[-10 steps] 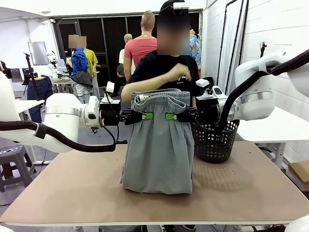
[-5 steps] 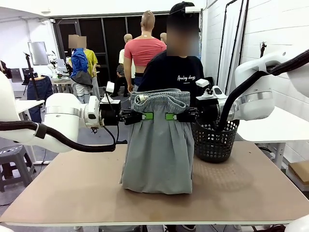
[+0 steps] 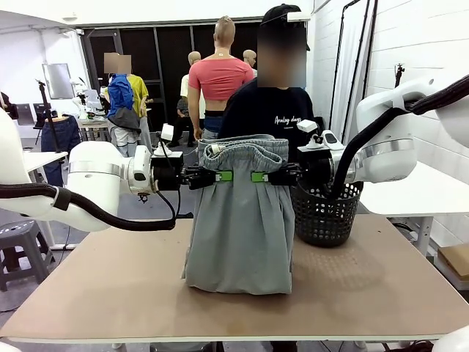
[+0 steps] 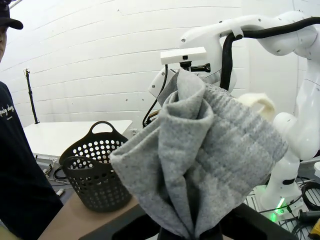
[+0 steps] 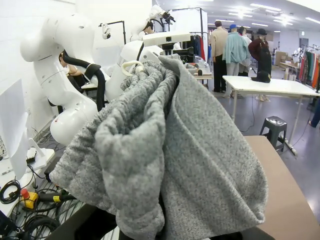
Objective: Fold the training pants.
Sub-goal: Fold the Training pants in half.
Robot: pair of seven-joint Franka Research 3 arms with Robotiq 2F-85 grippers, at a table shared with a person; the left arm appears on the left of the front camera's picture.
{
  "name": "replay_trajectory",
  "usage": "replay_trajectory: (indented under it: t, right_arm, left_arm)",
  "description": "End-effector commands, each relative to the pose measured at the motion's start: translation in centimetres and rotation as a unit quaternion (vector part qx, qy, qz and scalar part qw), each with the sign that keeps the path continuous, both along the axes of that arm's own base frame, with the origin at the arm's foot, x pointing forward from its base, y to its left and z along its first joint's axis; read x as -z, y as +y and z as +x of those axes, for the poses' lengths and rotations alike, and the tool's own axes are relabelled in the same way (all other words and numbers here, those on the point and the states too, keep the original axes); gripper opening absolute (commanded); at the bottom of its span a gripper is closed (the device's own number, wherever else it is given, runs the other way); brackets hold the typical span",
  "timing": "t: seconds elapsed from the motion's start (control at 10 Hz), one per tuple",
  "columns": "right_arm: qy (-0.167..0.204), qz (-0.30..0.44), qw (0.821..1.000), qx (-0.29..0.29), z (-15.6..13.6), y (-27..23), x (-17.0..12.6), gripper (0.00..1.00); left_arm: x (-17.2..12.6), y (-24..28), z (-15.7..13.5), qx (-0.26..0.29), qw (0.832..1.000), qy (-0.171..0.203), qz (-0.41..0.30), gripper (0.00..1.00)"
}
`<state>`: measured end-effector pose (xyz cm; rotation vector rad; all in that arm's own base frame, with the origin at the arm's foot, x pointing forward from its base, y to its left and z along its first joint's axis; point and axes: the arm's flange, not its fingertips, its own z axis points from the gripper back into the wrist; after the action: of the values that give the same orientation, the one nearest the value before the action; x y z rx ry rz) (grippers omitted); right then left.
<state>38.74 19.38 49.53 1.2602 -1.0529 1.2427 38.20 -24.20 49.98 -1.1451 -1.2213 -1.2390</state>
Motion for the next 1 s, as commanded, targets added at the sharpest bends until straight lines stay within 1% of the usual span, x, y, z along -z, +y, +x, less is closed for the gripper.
replay_trajectory:
  t: [0.0, 0.9]
  right_arm:
    - [0.001, 0.002, 1.000, -0.001, -0.18, 0.02, -0.16, 0.00]
    - [0.001, 0.002, 1.000, -0.001, -0.18, 0.02, -0.16, 0.00]
  left_arm:
    - [-0.33, -0.21, -0.16, 0.000, 1.000, -0.010, 0.004, 0.00]
    - [-0.33, -0.21, -0.16, 0.000, 1.000, -0.010, 0.004, 0.00]
